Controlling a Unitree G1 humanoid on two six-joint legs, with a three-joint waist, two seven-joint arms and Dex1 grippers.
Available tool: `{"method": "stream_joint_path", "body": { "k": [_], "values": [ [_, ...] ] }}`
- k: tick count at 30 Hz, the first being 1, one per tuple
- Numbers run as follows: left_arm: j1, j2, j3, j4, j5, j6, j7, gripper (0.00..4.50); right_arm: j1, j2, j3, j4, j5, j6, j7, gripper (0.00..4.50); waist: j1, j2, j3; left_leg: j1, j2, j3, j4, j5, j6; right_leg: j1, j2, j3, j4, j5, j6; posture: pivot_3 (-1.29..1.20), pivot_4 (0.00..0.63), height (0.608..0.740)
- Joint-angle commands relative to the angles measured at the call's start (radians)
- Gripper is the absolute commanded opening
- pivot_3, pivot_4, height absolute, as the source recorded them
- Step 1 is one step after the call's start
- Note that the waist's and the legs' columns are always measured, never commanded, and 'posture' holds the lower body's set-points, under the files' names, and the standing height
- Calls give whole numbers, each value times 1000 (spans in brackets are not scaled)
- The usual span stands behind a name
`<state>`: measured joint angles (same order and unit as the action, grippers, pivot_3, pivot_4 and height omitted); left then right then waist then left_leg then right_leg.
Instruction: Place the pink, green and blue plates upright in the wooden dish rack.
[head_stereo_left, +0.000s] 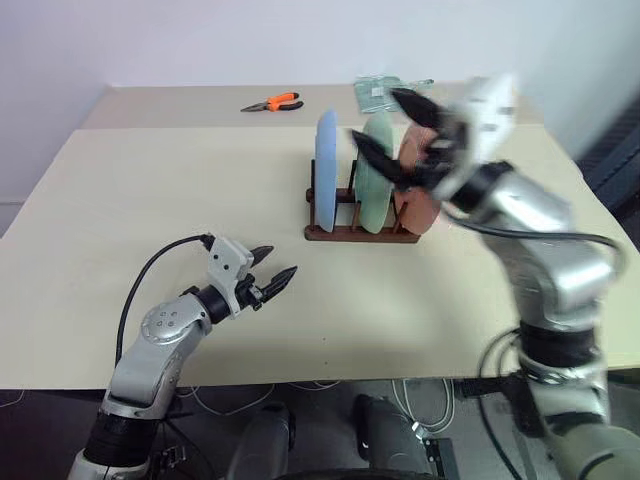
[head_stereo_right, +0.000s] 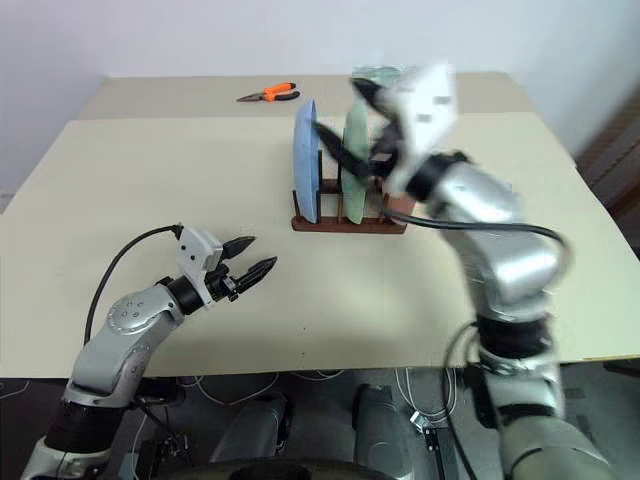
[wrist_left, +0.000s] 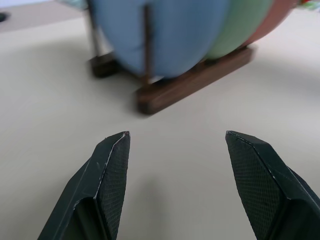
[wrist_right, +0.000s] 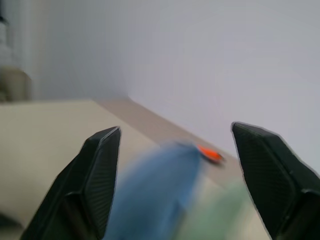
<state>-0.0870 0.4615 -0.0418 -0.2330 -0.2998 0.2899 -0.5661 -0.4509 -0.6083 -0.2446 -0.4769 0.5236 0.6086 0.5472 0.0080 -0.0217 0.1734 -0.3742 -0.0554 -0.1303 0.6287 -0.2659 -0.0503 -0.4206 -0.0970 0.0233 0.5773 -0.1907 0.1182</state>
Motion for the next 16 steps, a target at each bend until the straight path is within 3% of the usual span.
{"method": "stream_joint_path", "body": {
  "k": [1,4,7,16],
  "values": [
    [-16,16,28,59,71,-83,21,3122,214,-67,-154,-8,17,-20,90,3566,3,0,0,0,0,0,0,0,1,0,0,0,0,0,0,0,150,740],
    [-18,39,57,132,116,-142,29,3122,416,-92,-207,48,-57,-116,129,3566,0,1,0,1,1,1,0,0,1,0,0,0,1,0,0,0,150,740],
    [-18,50,80,176,121,-176,26,3122,480,-81,-193,127,-107,-203,132,3566,-14,5,0,2,1,4,1,0,1,0,0,2,1,-1,2,0,150,740],
    [20,37,116,188,121,-213,37,3122,423,-72,-88,329,-201,-369,148,3566,-20,5,0,1,1,4,2,0,1,0,0,2,1,-1,2,0,150,740]
  ]
}}
